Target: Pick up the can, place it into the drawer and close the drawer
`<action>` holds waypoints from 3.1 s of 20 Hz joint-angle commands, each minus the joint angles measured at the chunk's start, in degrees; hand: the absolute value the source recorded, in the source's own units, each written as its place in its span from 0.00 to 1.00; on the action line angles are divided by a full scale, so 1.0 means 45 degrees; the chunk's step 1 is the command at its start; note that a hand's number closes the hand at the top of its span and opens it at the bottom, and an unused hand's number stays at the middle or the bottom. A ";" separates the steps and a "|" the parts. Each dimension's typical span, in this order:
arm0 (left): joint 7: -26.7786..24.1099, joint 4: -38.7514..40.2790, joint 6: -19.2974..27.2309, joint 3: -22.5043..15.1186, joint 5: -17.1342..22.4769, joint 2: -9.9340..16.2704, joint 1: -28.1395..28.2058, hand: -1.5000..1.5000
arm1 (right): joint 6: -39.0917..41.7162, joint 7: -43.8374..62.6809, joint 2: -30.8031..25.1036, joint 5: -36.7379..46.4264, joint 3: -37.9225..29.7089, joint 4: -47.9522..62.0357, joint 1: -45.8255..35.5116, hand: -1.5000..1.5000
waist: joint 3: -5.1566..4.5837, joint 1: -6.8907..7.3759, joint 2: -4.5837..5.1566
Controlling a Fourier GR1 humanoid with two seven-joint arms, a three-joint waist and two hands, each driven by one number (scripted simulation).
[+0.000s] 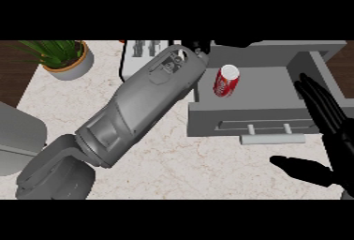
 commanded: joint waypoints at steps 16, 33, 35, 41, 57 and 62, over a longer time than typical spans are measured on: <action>0.3179 -0.3981 -0.0953 -0.0247 -0.1215 0.3536 0.1324 0.00 | -0.4960 -0.0962 0.1265 0.4037 -0.0006 0.8993 -0.2958 0.00 | 0.0002 0.0963 -0.0210; 0.4740 -0.7568 -0.0540 -0.0565 -0.2128 0.5267 0.3585 0.00 | -0.9459 -0.1892 0.1385 0.5397 -0.1658 1.6000 -0.7311 0.00 | 0.0029 0.1090 -0.0008; 0.5056 -0.8285 -0.0316 -0.0478 -0.2066 0.5412 0.3872 0.00 | -0.9399 -0.1614 0.1261 0.5431 -0.2010 1.6958 -0.8418 0.00 | 0.0027 0.1349 -0.0002; 0.4554 -0.9610 -0.0372 -0.0490 -0.2336 0.5987 0.5840 0.00 | -1.0249 -0.1706 0.1055 0.5599 -0.2544 1.9186 -1.0137 0.00 | 0.0017 0.1346 0.0065; 0.4500 -1.1694 -0.0690 -0.0242 -0.2787 0.6543 0.7575 0.00 | -1.1183 -0.1234 0.0674 0.5755 -0.3482 2.2433 -1.3412 0.00 | 0.0027 0.1557 0.0257; 0.4263 -1.1986 -0.1042 -0.0116 -0.2938 0.6987 0.8055 0.00 | -1.0086 -0.1968 0.0426 0.5335 -0.3844 2.2774 -1.4280 0.00 | 0.0029 0.1629 0.0276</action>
